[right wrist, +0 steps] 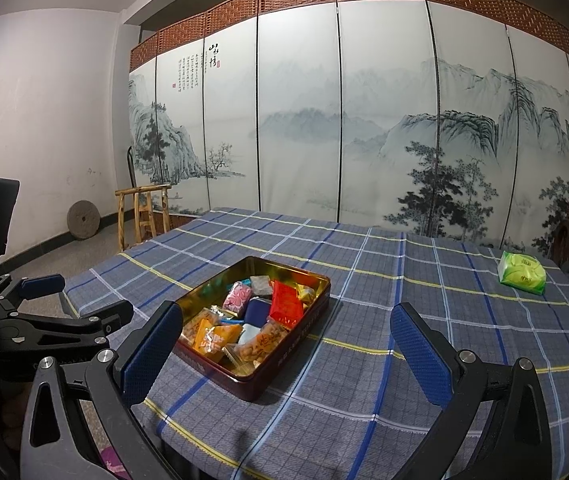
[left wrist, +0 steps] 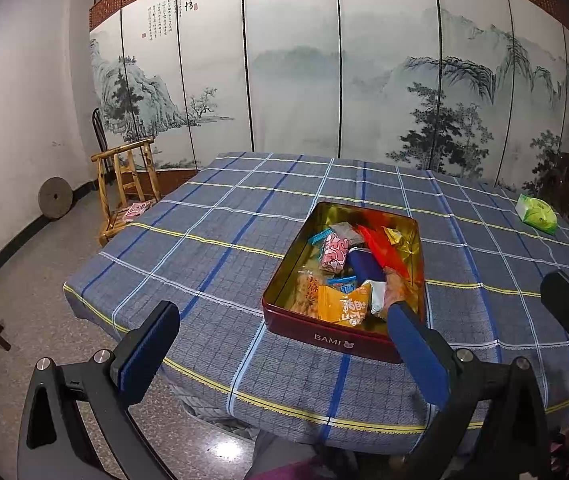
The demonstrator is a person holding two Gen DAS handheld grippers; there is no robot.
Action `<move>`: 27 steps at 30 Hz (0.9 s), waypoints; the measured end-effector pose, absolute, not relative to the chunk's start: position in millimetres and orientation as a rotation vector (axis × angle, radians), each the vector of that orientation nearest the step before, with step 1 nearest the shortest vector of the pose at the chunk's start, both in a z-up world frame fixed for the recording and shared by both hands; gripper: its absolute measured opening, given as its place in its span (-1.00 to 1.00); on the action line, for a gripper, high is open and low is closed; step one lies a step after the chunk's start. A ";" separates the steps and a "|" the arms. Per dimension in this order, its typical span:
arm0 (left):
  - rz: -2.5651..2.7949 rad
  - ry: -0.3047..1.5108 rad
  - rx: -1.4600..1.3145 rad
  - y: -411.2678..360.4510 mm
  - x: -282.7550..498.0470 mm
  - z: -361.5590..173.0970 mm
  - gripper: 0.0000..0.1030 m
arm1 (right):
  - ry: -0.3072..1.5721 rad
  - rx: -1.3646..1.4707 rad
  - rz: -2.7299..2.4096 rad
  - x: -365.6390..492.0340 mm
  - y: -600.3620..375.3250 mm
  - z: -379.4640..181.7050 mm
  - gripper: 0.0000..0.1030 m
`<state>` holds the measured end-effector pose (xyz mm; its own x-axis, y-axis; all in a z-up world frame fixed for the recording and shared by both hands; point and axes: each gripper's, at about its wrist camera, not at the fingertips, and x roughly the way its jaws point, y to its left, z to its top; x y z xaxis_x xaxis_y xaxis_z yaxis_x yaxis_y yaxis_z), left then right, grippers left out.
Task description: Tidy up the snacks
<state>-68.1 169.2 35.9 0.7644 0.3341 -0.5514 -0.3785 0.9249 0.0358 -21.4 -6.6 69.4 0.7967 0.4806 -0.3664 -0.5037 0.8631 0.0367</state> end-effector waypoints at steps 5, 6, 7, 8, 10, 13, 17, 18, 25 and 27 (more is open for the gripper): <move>0.389 0.585 -0.080 168.6 -68.1 36.4 1.00 | 0.378 -0.065 0.529 -21.1 -6.4 70.8 1.00; 0.389 0.586 -0.080 169.3 -68.3 35.5 1.00 | 0.379 -0.065 0.529 -21.3 -6.5 70.0 1.00; 0.389 0.585 -0.080 169.1 -68.8 35.5 1.00 | 0.378 -0.065 0.528 -21.8 -6.6 69.3 1.00; 0.389 0.584 -0.080 169.3 -68.9 35.4 1.00 | 0.377 -0.065 0.527 -21.2 -6.5 71.2 1.00; 0.391 0.584 -0.078 169.7 -69.0 34.9 1.00 | 0.378 -0.065 0.529 -21.0 -6.6 71.4 1.00; 0.390 0.585 -0.080 168.8 -68.6 36.0 1.00 | 0.379 -0.066 0.529 -20.9 -6.7 71.9 1.00; 0.390 0.586 -0.080 171.4 -69.1 33.4 1.00 | 0.379 -0.067 0.530 -22.0 -6.9 69.2 1.00; 0.393 0.585 -0.076 170.2 -68.7 34.2 1.00 | 0.379 -0.066 0.530 -21.4 -6.9 70.1 1.00; 0.397 0.587 -0.069 171.6 -68.9 31.1 1.00 | 0.410 -0.032 0.510 -16.7 -13.9 60.8 1.00; 0.395 0.589 -0.069 171.2 -68.4 31.9 1.00 | 0.418 -0.015 0.500 -13.8 -18.3 57.7 1.00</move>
